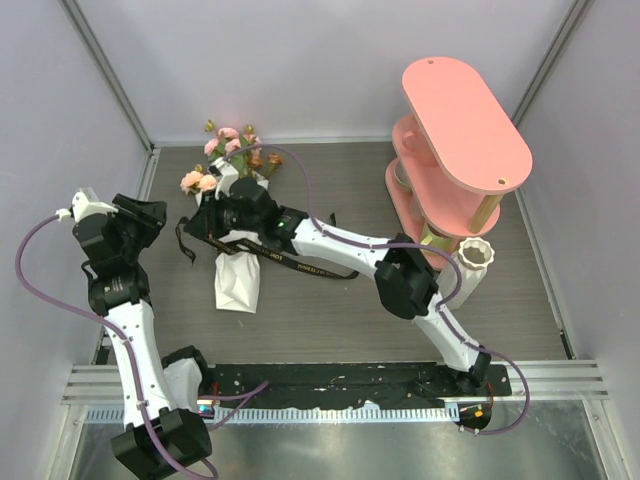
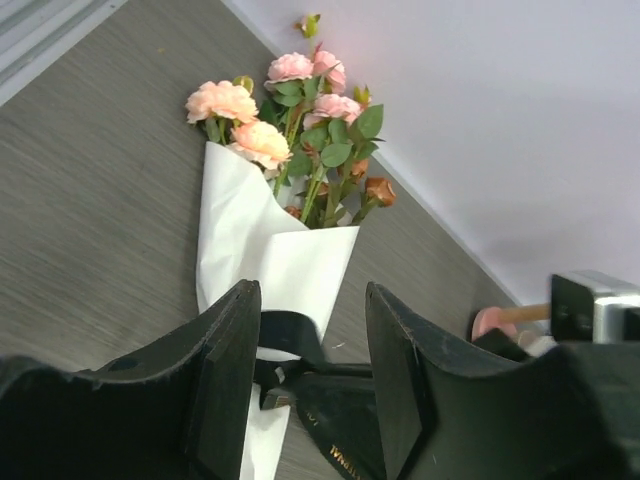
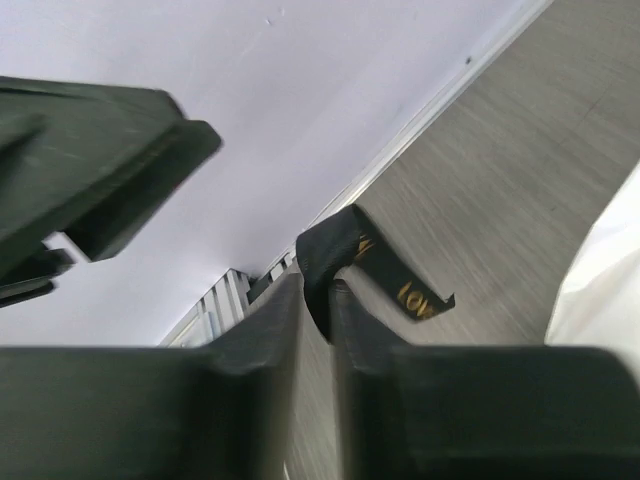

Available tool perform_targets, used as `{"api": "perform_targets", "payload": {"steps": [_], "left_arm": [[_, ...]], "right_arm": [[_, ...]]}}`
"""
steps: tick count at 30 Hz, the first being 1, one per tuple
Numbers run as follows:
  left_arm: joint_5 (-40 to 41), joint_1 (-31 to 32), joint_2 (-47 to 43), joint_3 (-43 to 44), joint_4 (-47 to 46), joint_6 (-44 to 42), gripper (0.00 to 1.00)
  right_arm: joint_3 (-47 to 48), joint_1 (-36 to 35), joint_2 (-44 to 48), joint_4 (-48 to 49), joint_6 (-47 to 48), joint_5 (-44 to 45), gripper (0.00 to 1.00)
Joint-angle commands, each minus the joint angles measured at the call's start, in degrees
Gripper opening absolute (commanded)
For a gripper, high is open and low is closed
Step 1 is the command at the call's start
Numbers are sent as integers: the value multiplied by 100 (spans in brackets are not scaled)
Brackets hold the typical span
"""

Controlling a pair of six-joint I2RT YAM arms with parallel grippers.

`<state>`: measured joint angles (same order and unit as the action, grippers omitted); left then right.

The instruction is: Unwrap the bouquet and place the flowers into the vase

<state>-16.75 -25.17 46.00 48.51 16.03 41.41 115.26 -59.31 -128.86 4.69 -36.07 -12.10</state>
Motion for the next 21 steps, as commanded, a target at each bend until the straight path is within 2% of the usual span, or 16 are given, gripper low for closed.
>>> {"api": "perform_targets", "payload": {"steps": [1, 4, 6, 7, 10, 12, 15, 18, 21], "left_arm": [[182, -85, 75, 36, 49, -115, 50], [32, -111, 172, -8, -56, -37, 50], [-222, -146, 260, -104, -257, 34, 50], [-336, -164, 330, -140, -354, 156, 50], [-1143, -173, 883, -193, -732, 385, 49], [-1871, -173, 1462, -167, -1012, 499, 48], [-2427, -94, 2173, -167, -1268, 780, 45], [-2613, 169, 2597, -193, -1462, 974, 41], [-2693, 407, 2861, -202, -1454, 1018, 38]], "right_arm": [[602, -142, -447, -177, -234, -363, 36], [393, -125, -229, -703, 301, 83, 53], [-29, -72, 210, -811, 618, 495, 56], [-230, -55, 377, -829, 880, 637, 62], [-1092, 94, 967, -733, 1250, 911, 71], [-1637, 269, 1274, -663, 1340, 824, 72], [-2209, 524, 1442, -504, 1392, 639, 72], [-2350, 666, 1425, -618, 1875, 612, 64], [-2184, 675, 1250, -951, 2446, 586, 49]]}}
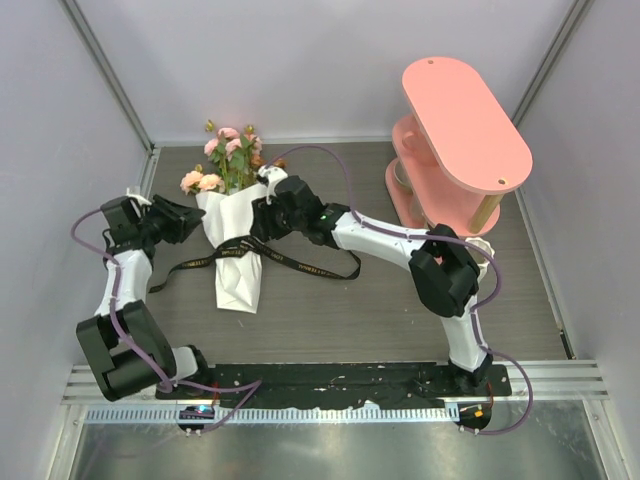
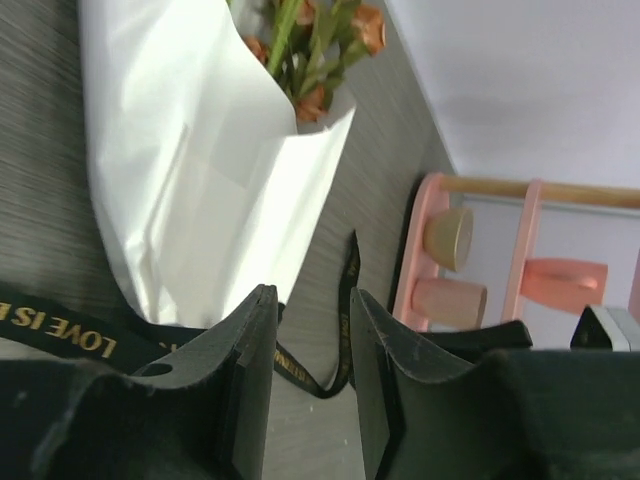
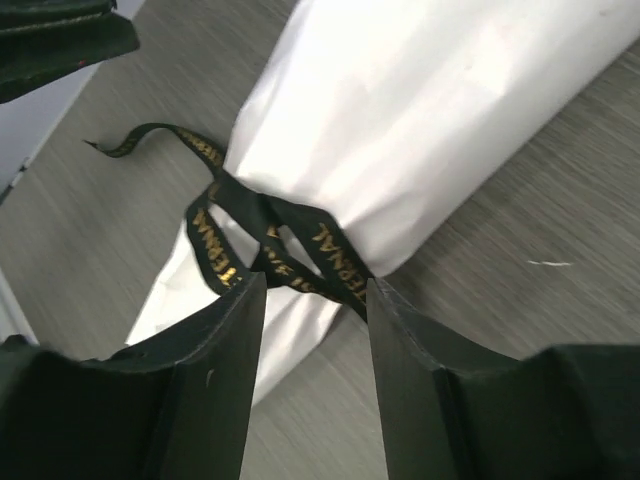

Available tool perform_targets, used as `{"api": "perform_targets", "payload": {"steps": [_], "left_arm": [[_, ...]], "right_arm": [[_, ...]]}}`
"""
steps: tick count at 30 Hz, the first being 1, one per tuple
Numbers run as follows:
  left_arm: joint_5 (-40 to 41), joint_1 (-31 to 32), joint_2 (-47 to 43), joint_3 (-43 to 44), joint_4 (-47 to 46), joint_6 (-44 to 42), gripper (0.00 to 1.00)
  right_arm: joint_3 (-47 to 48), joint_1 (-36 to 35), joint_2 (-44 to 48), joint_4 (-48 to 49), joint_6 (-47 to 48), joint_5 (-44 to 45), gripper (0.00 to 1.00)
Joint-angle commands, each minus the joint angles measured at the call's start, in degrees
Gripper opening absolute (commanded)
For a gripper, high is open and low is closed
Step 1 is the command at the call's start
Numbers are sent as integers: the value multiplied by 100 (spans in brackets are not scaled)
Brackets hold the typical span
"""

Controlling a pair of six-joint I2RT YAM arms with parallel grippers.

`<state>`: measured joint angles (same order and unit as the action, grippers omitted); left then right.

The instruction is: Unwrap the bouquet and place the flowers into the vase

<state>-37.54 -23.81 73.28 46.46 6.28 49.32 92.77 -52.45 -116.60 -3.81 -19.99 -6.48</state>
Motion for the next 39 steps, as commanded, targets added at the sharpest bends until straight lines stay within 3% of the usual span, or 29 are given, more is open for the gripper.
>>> {"api": "perform_targets", "payload": {"steps": [1, 5, 7, 10, 13, 15, 17, 22, 25, 26, 29, 39], "left_arm": [[-597, 324, 178, -5, -479, 236, 38], [-684, 640, 467, 4, -505, 262, 34], [-789, 869, 721, 56, -453, 245, 25], [-563, 949, 794, 179, 38, 43, 22], [0, 949, 584, 303, 575, -133, 24], [141, 975, 486, 267, 637, -151, 27], [377, 1141, 477, 337, 882, -160, 25], [826, 1459, 346, 408, 1550, 25, 25], [1301, 1450, -102, 128, 1473, 78, 37], [1345, 1450, -233, -30, 1420, 95, 46], [1424, 1450, -629, -277, 1130, 148, 52], [1372, 1459, -666, -638, 1024, 596, 44]], "right_arm": [[170, -3, -64, -154, 908, -19, 47], [425, -11, -328, -339, 1137, -73, 40], [487, -37, -390, -401, 1164, -46, 37], [514, -64, -408, -340, 1032, -64, 36], [558, -134, -408, -173, 726, -187, 28], [575, -196, -469, -41, 453, -204, 15], [575, -266, -487, 56, 224, -240, 11], [-117, -301, -250, 968, -303, -29, 9], [-382, -336, -276, 1558, -541, -151, 9], [-409, -336, -311, 1794, -611, -221, 9], [-532, -398, -390, 2068, -603, -302, 5], [-2166, -547, 84, 3519, -673, 235, 1]]}}
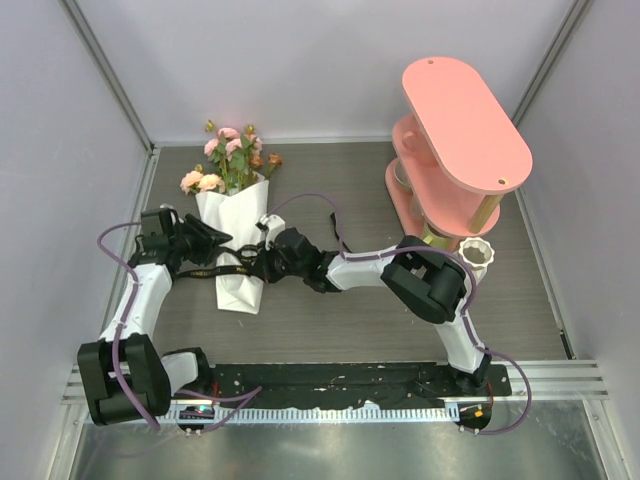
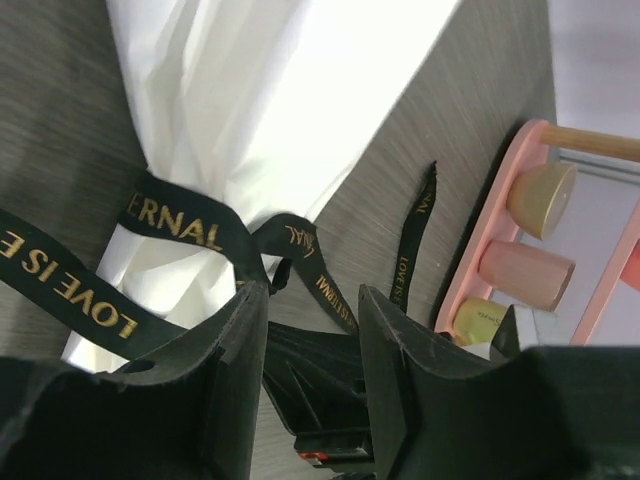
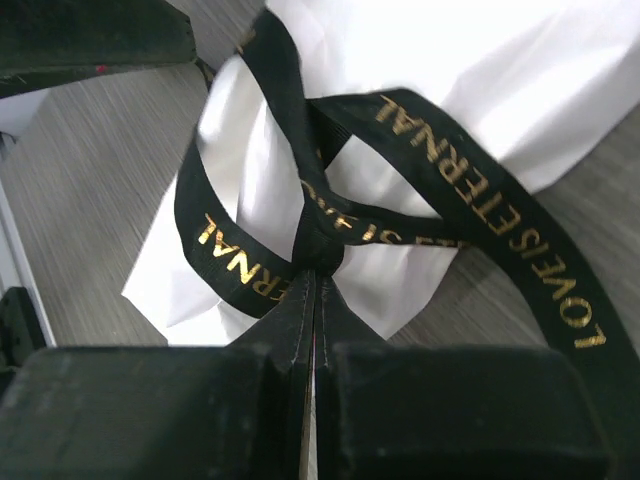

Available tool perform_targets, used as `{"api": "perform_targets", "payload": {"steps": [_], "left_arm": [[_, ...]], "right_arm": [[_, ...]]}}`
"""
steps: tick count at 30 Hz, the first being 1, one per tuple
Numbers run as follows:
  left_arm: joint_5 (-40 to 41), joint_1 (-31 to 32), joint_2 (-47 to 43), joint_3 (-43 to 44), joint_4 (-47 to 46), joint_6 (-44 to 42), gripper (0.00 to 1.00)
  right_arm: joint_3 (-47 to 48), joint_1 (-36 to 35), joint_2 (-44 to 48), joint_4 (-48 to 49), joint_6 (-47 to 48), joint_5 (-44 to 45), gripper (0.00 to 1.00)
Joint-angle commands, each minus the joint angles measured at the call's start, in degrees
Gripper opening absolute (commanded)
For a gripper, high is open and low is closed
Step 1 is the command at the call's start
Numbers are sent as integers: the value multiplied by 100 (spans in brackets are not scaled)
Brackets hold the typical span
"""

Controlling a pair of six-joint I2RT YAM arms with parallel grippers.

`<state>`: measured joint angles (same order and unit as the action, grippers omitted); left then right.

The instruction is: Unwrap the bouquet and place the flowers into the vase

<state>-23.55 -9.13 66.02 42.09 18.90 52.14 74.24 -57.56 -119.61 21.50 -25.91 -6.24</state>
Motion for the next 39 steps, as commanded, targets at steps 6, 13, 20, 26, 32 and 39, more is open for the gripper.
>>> {"api": "perform_targets", "payload": {"steps": [6, 13, 20, 26, 32, 39], "left_arm": [[148, 191, 333, -183, -299, 613, 43], [1106, 350, 175, -288, 71, 921, 41], [1230, 412, 262, -350, -298, 1123, 33], [1379, 464, 368, -262, -325, 1079, 33], [1485, 464, 386, -210, -491, 974, 26], [1555, 570, -71, -174, -545, 789, 11]], "right_arm": [[-576, -36, 447, 1418, -11, 9, 1], [-841, -36, 562, 1796, 69, -114, 1], [-964, -36, 606, 1946, 78, -141, 1], [-937, -27, 571, 1937, 86, -264, 1], [-929, -36, 562, 1928, 86, -299, 1], [-902, -27, 518, 1911, 69, -281, 1]]}}
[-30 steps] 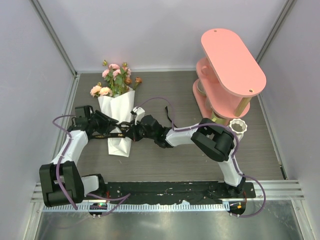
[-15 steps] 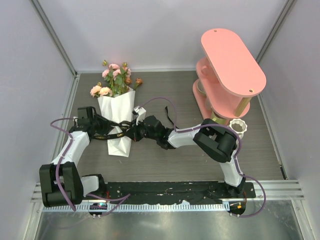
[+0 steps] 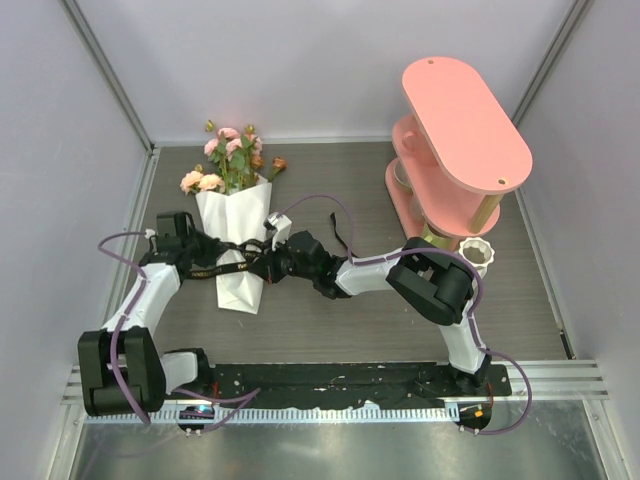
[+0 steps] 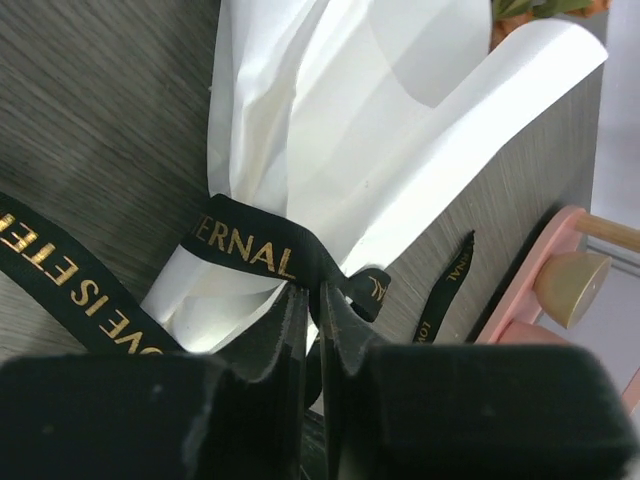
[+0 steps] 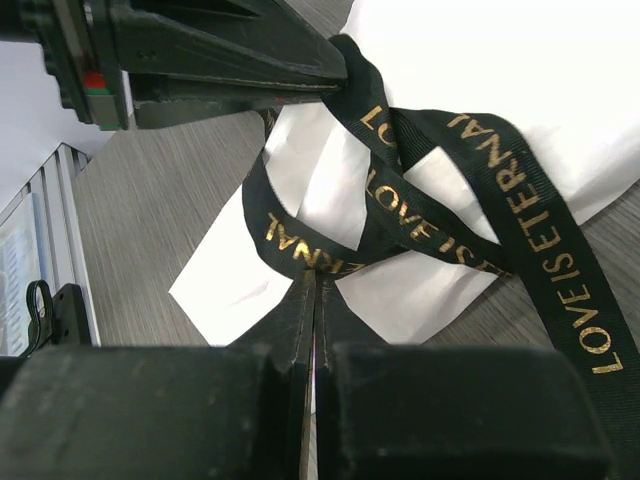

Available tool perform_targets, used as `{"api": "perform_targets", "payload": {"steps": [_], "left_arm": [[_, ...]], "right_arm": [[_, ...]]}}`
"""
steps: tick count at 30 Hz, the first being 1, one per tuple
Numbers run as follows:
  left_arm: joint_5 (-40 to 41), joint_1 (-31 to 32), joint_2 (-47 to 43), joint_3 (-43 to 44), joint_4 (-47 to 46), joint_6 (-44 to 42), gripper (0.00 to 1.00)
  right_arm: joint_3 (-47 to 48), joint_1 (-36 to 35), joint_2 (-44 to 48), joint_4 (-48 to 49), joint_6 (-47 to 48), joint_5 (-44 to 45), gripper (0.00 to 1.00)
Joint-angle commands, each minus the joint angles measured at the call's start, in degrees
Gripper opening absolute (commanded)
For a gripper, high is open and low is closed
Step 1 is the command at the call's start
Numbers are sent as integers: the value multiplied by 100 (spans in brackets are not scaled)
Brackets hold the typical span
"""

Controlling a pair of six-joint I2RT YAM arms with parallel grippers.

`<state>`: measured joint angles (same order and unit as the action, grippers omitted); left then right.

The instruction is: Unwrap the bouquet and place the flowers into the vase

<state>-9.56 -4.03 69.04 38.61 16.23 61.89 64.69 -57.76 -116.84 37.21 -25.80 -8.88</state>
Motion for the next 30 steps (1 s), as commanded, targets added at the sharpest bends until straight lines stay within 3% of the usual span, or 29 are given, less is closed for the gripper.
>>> {"api": "perform_targets", "payload": {"steps": [1, 4, 18, 30], "left_arm": [[165, 60, -425, 164, -278, -195, 8], [148, 60, -584, 173, -331, -221, 0], [235, 60, -1094, 638, -59, -308, 0], [-55, 60, -1551, 1280, 398, -476, 0]], "right_arm": [[79, -16, 232, 305, 58, -34, 1], [88, -16, 231, 295, 49, -8, 1], [79, -16, 231, 278, 14, 71, 1], [-175, -16, 372, 532, -12, 308, 14]]}}
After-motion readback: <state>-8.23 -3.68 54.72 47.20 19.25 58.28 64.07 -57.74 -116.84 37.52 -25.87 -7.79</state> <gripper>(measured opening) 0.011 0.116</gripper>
